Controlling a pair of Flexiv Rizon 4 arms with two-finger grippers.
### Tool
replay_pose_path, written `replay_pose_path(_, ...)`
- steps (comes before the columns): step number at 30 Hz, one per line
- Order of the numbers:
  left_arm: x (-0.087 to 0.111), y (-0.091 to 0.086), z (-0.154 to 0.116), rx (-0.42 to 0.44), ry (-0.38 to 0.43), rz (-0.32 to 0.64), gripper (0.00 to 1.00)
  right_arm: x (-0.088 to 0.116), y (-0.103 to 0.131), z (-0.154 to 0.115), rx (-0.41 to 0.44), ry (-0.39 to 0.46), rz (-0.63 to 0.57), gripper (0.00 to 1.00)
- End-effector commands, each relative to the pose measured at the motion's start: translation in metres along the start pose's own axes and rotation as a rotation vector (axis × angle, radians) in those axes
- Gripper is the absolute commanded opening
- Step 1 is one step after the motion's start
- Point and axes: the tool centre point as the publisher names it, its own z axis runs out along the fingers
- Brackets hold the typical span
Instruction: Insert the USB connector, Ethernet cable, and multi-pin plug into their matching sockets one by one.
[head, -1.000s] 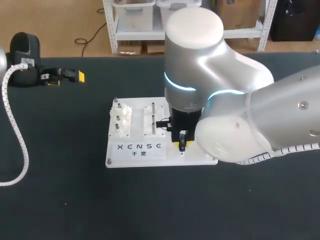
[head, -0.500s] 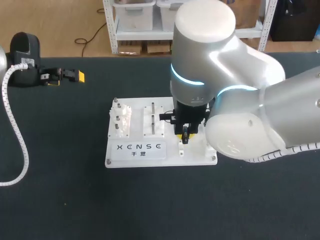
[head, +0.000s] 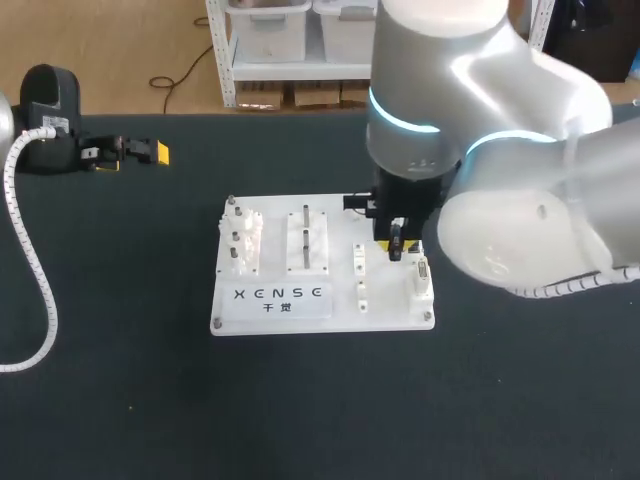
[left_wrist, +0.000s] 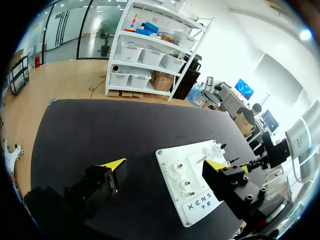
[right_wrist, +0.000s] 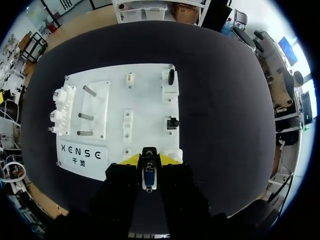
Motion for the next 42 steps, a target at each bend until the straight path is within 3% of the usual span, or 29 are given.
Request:
replay_pose_path(1, 0.0, 0.0, 0.0, 0.0, 0.0, 0.0, 1.0, 0.004, -0.011, -0.005, 0.002, -0.013, 0.008, 0.0)
replay_pose_path(22, 0.0, 0.0, 0.0, 0.0, 0.0, 0.0, 1.0, 0.009, -0.032, -0.003, 0.042, -0.007, 0.02, 0.0)
replay_pose_path(42, 0.0, 0.0, 0.0, 0.0, 0.0, 0.0, 1.0, 0.023, -0.035, 0.005, 0.054, 0.015, 0.02, 0.0)
